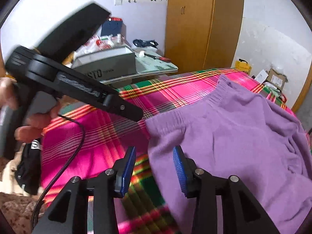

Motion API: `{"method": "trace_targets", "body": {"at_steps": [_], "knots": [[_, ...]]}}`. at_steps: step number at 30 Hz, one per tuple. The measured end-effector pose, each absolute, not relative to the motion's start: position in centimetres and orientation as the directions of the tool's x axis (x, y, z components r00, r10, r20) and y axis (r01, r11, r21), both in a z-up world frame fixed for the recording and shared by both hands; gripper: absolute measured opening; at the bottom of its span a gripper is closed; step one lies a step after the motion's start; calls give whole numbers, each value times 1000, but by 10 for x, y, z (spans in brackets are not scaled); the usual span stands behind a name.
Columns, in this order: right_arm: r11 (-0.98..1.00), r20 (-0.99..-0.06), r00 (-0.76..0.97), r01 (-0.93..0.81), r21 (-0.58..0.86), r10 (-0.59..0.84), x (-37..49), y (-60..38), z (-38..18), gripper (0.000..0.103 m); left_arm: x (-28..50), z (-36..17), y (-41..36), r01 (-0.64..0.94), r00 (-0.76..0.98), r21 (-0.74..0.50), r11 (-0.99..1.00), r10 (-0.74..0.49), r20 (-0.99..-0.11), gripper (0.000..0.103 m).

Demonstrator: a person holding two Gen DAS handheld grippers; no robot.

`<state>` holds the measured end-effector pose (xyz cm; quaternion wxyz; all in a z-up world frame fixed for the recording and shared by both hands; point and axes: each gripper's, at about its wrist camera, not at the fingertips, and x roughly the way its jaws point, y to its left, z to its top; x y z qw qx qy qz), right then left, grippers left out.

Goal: Fold clothes

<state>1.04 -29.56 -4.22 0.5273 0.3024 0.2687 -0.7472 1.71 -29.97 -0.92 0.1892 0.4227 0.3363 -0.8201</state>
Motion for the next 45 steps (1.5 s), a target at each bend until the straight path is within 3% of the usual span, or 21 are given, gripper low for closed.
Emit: {"method": "trace_targets", "body": {"at_steps": [9, 13, 17, 26, 31, 37, 45], "knots": [[-346, -768, -340, 924, -165, -543, 12, -323, -52, 39, 37, -1, -315, 598, -602, -449, -664, -3, -799, 65], [-379, -775, -335, 916, -134, -536, 5, -322, -52, 26, 46, 1, -320, 594, -614, -465, -656, 3, -789, 67], [-407, -765, -338, 907, -109, -548, 7, -317, -47, 6, 47, -1, -324, 593, -611, -470, -654, 15, -791, 69], [-353, -737, -241, 936, -4, -632, 22, -300, -24, 5, 17, -1, -336, 572, -600, -461, -679, 37, -799, 70], [-362, -728, -197, 929, 74, -656, 20, -288, -24, 4, -12, -7, -346, 553, -573, -481, -680, 109, -812, 73], [-361, -665, -171, 919, 159, -727, 12, -259, -13, 4, -46, -11, -351, 509, -579, -536, -673, 194, -792, 74], [-360, -671, -143, 912, 195, -728, 7, -256, -20, 4, -79, -16, -361, 481, -610, -640, -599, 295, -735, 74]]}}
